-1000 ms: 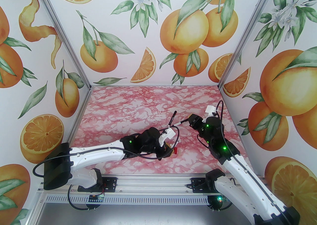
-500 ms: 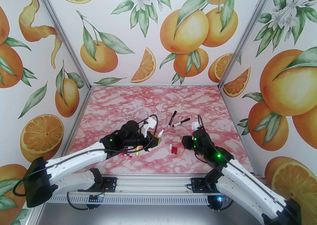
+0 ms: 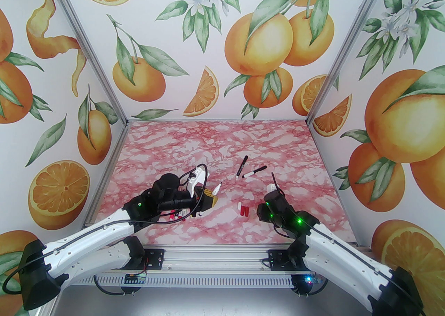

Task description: Open the pen caps

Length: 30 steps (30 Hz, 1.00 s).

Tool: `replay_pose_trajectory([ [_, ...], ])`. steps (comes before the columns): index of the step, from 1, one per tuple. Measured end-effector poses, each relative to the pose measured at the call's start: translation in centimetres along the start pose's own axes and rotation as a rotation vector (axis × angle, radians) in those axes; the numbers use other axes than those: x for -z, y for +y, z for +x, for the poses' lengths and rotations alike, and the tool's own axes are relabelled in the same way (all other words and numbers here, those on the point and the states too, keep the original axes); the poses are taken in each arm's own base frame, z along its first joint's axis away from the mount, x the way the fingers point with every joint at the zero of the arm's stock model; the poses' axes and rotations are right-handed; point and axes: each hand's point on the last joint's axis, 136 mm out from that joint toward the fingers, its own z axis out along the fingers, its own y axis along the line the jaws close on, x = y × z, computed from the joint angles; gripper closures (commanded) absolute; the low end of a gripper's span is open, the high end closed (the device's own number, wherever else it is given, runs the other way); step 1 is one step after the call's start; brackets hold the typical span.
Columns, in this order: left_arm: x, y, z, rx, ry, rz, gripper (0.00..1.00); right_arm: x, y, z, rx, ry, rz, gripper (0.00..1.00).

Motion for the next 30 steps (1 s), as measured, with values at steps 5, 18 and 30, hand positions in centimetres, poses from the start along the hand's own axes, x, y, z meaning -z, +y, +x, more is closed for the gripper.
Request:
replay_pose_trajectory([
  [5, 0.0, -0.2, 0.3, -0.002, 0.009, 0.014, 0.99, -0.7, 0.1, 0.5, -0.024, 0.008, -0.016, 0.83],
  [18, -0.7, 0.1, 1.2, 0.014, 0.041, 0.025, 0.99, -1.8, 0.2, 1.3, -0.060, 0.032, -0.036, 0.80],
  [30, -1.3, 0.5, 1.6, 0.028, 0.055, 0.023, 0.99, -2.0, 0.6, 1.1, -0.064, 0.028, -0.051, 0.72],
])
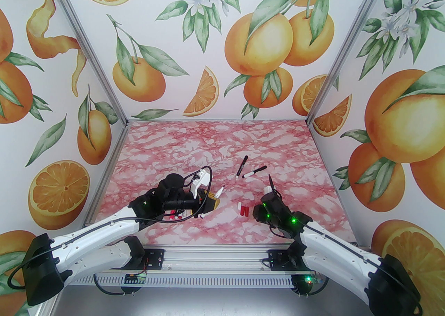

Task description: Open the pen caps

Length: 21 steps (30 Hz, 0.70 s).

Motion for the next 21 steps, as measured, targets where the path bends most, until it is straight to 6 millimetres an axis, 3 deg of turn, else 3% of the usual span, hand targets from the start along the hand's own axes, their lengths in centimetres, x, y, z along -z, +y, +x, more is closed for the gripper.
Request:
replay_pose_trajectory([
  [15, -0.4, 0.3, 0.3, 0.011, 0.014, -0.003, 0.99, 0.4, 0.2, 0.0, 0.001, 0.000, -0.017, 0.72],
  [21, -1.0, 2.2, 1.0, 0.058, 0.033, -0.087, 0.98, 1.6, 1.7, -0.6, 0.023, -0.011, -0.077, 0.61],
])
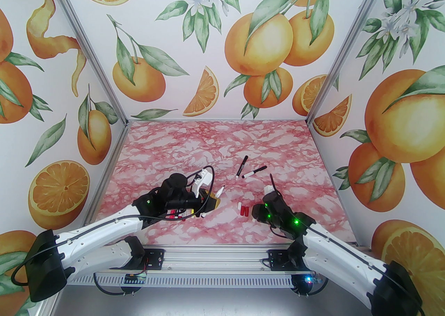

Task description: Open the pen caps

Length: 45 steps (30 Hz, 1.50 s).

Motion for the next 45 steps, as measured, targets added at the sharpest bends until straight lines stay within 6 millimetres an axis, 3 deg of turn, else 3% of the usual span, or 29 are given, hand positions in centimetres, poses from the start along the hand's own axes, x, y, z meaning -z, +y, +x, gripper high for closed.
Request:
replay_pose_trajectory([
  [9, -1.4, 4.5, 1.9, 0.137, 0.052, -0.200, 0.97, 4.2, 4.7, -2.9, 0.085, -0.090, -0.180, 0.38],
  [14, -2.2, 8.0, 4.1, 0.254, 0.110, -0.368, 0.97, 6.0, 6.4, -3.3, 0.113, -0.112, -0.266, 0.11],
  [17, -2.5, 9.7, 5.1, 0.314, 0.133, -0.461, 0.97, 7.0, 7.4, -3.3, 0.129, -0.115, -0.323, 0.00],
  [25, -2.7, 12.8, 6.8, 0.390, 0.146, -0.672, 0.95, 8.7, 9.3, -3.3, 0.179, -0.107, -0.410, 0.00],
  [32, -2.7, 14.2, 6.8, 0.397, 0.129, -0.762, 0.95, 8.4, 9.2, -3.0, 0.199, -0.087, -0.403, 0.00],
  [45, -3.3, 16.1, 8.4, 0.407, 0.169, -0.848, 0.96, 8.2, 8.7, -2.6, 0.201, -0.067, -0.384, 0.00],
])
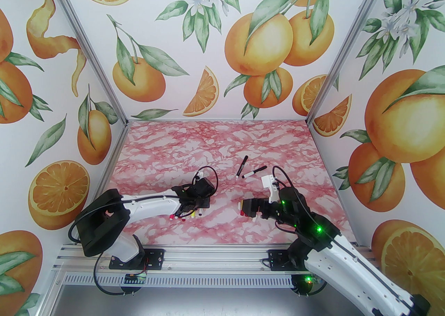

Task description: Open the pen caps

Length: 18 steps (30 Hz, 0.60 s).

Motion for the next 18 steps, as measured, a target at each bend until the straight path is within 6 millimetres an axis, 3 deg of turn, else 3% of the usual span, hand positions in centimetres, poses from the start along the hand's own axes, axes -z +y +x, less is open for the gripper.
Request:
replay_pose_trajectory([
  [4, -0.61, 0.47, 0.30, -0.007, 0.006, -0.028, 0.95, -0.19, -0.20, 0.19, -0.004, 0.012, 0.009, 0.00],
  [18, -0.78, 1.11, 0.04, -0.011, -0.016, -0.064, 0.77, -0.27, -0.21, 0.16, -0.005, 0.012, 0.009, 0.00],
])
